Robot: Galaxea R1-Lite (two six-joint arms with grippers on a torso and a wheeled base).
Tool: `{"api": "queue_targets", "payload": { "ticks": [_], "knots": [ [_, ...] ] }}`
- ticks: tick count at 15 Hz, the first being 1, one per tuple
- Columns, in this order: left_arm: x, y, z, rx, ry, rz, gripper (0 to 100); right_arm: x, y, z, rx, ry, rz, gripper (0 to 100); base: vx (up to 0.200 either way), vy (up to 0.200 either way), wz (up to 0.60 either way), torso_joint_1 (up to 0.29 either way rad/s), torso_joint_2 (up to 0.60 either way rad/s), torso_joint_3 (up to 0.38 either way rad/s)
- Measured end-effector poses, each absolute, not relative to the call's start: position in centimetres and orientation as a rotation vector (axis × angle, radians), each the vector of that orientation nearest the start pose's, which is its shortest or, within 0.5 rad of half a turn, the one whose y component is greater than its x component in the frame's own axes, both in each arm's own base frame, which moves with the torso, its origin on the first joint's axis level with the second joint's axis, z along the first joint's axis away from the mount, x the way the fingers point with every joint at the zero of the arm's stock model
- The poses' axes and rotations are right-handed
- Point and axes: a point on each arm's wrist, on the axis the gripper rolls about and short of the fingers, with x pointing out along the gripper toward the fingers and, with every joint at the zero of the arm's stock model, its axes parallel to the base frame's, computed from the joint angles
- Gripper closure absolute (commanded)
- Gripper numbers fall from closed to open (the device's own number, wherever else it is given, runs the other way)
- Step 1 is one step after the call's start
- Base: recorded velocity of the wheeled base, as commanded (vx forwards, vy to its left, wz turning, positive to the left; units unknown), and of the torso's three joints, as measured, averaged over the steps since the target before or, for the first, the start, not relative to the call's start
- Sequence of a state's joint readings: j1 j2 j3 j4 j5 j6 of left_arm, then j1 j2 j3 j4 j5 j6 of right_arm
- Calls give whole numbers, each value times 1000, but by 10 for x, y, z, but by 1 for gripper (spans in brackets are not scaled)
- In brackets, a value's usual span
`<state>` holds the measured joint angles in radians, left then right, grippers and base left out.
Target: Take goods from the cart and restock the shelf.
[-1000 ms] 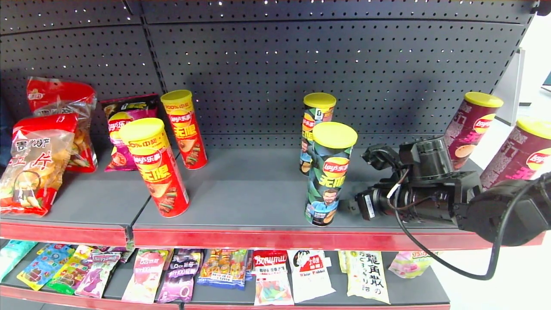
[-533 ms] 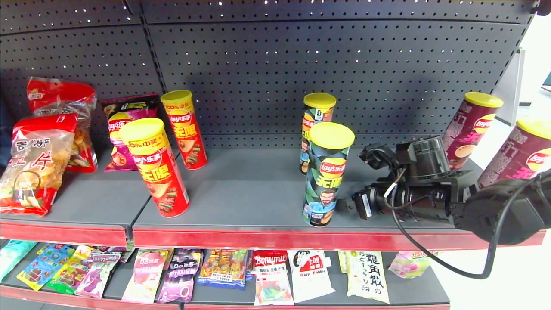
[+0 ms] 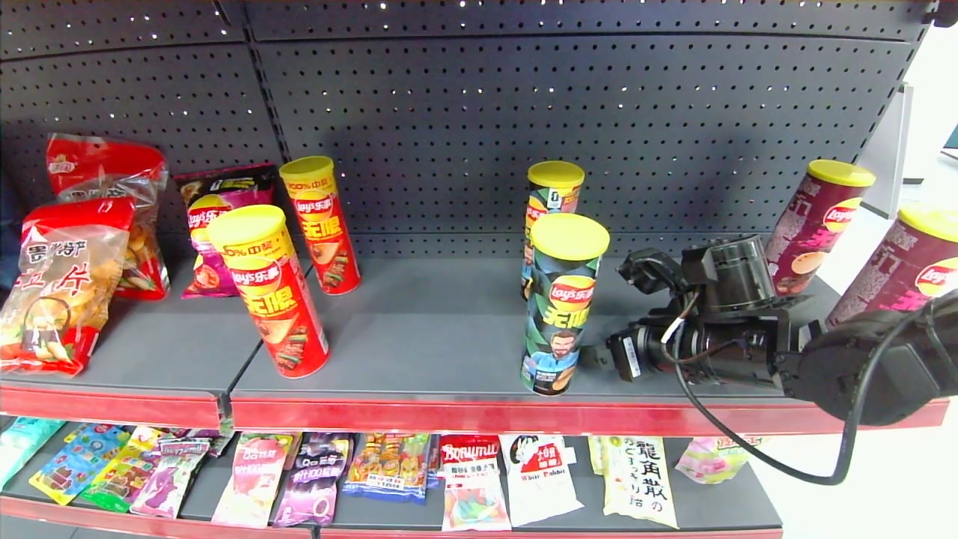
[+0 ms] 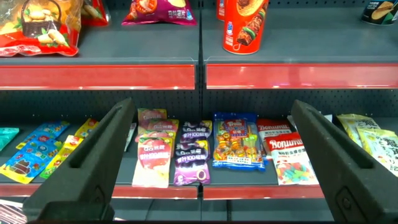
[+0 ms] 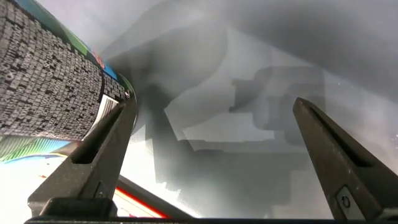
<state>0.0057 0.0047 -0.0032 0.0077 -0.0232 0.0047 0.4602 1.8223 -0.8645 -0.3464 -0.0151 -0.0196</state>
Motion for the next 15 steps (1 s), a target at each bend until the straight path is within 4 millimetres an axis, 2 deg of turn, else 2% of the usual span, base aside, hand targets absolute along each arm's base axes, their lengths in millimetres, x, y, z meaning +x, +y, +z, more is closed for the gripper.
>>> {"api": "queue_targets", "payload": {
  "ticks": [5,8,12,15],
  "knots": [
    [-23,-1,76,4,9,-18,0,286,141,130,-164,605,434,0,0,0,0,0,0,0],
    [-23,-1,76,5,9,-17,0,277,130,136,-161,596,410,0,0,0,0,0,0,0],
    [-23,-1,76,5,9,-17,0,236,108,158,-152,534,403,0,0,0,0,0,0,0],
    [-23,-1,76,5,9,-17,0,187,84,168,-195,484,415,0,0,0,0,0,0,0]
  ]
}}
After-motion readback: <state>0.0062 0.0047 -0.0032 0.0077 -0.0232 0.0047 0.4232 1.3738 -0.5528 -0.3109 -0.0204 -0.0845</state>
